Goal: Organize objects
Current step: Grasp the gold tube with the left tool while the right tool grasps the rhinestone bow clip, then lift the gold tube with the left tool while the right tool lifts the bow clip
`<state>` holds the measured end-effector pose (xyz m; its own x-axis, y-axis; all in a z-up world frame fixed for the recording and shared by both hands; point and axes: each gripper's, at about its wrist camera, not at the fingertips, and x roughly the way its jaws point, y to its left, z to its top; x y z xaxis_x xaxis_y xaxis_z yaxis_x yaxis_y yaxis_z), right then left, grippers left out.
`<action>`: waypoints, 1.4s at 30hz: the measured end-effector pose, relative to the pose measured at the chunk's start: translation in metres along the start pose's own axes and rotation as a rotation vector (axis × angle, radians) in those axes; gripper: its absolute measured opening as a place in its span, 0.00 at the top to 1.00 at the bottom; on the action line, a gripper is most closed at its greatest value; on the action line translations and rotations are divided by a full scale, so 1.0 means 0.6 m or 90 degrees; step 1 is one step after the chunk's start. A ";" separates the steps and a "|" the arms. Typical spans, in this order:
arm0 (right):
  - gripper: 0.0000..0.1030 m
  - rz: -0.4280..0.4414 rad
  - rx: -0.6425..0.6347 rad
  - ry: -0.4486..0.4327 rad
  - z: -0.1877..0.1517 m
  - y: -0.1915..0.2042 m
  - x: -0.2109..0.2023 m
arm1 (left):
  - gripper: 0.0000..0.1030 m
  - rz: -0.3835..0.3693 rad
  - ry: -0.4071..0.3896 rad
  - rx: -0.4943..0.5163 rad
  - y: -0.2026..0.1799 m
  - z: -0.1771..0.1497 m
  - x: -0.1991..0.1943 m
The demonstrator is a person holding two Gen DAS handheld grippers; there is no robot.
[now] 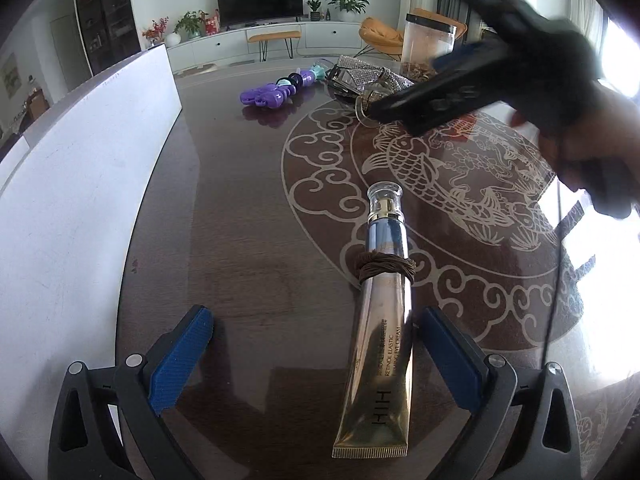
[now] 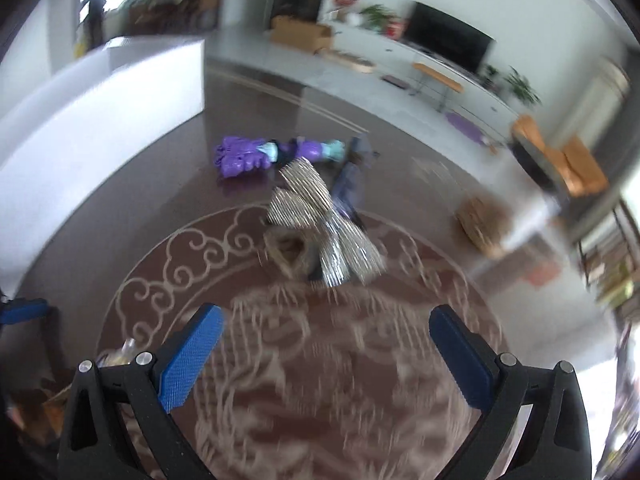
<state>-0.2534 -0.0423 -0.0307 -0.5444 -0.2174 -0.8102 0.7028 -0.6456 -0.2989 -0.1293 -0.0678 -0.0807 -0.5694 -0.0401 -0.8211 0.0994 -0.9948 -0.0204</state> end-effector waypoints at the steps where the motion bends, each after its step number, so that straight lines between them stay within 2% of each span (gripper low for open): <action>1: 0.00 -0.010 -0.028 0.000 0.013 0.008 0.013 | 0.00 -0.001 0.000 0.000 0.000 0.000 0.000; 3: 0.01 -0.023 -0.056 0.005 0.027 0.017 0.036 | 0.00 -0.001 0.000 -0.001 -0.001 0.001 -0.001; 4: 0.06 -0.008 -0.057 0.012 0.033 0.017 0.047 | 0.00 -0.001 0.000 -0.001 -0.001 0.001 -0.001; 5: 0.36 0.023 -0.042 0.026 0.036 0.011 0.057 | 0.00 -0.001 -0.001 -0.001 -0.001 0.001 -0.001; 7: 0.35 0.053 0.015 0.027 0.030 -0.006 0.057 | 0.00 -0.001 -0.001 -0.001 -0.001 0.001 -0.001; 9: 0.36 0.054 0.061 0.019 0.011 -0.018 0.044 | 0.00 -0.001 -0.001 -0.002 -0.002 0.001 -0.002; 11: 0.36 0.049 0.113 0.017 -0.026 -0.030 0.021 | 0.00 -0.001 -0.001 -0.002 -0.002 0.002 -0.002; 14: 0.43 0.095 0.228 0.005 -0.103 -0.054 -0.037 | 0.00 -0.001 -0.001 -0.002 -0.002 0.002 -0.002; 18: 0.43 0.184 0.414 -0.013 -0.249 -0.061 -0.125 | 0.00 -0.001 -0.001 -0.002 -0.002 0.002 -0.002; 21: 0.43 0.210 0.512 -0.029 -0.335 -0.048 -0.176 | 0.00 0.000 -0.001 -0.001 -0.002 0.002 -0.002; 23: 0.42 0.183 0.537 -0.047 -0.365 -0.035 -0.203 | 0.00 0.000 -0.001 -0.002 -0.002 0.002 -0.002; 24: 0.34 0.145 0.538 -0.065 -0.380 -0.021 -0.223 | 0.00 0.000 -0.001 -0.002 -0.002 0.002 -0.002; 25: 0.26 0.118 0.538 -0.079 -0.390 -0.012 -0.234 | 0.00 0.000 0.000 -0.002 -0.002 0.002 -0.002; 26: 0.10 0.101 0.537 -0.090 -0.391 -0.012 -0.239 | 0.00 0.000 0.000 -0.002 -0.002 0.002 -0.002; 27: 0.05 0.073 0.530 -0.106 -0.394 -0.005 -0.246 | 0.00 0.000 0.000 -0.002 -0.002 0.002 -0.001; 30: 0.05 0.012 0.508 -0.116 -0.412 0.011 -0.246 | 0.00 -0.004 0.001 -0.002 -0.001 0.002 -0.002; 32: 0.05 0.010 0.504 -0.094 -0.416 0.020 -0.241 | 0.00 -0.009 0.003 0.002 0.000 0.001 -0.002; 35: 0.04 -0.017 0.485 -0.095 -0.415 0.023 -0.246 | 0.00 -0.010 0.007 0.011 -0.003 0.000 -0.003; 39: 0.04 -0.014 0.472 -0.082 -0.415 0.030 -0.234 | 0.00 -0.013 0.042 0.017 -0.013 0.018 0.004; 41: 0.04 -0.014 0.473 -0.074 -0.415 0.029 -0.228 | 0.00 -0.026 0.061 0.041 -0.025 0.029 0.012; 42: 0.04 -0.010 0.477 -0.073 -0.417 0.028 -0.227 | 0.13 -0.039 0.040 0.063 -0.034 0.029 0.008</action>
<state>-0.0528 0.1598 -0.0513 -0.6251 -0.2530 -0.7384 0.2179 -0.9650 0.1461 -0.1485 -0.0491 -0.0744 -0.5192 0.0235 -0.8543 -0.0170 -0.9997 -0.0172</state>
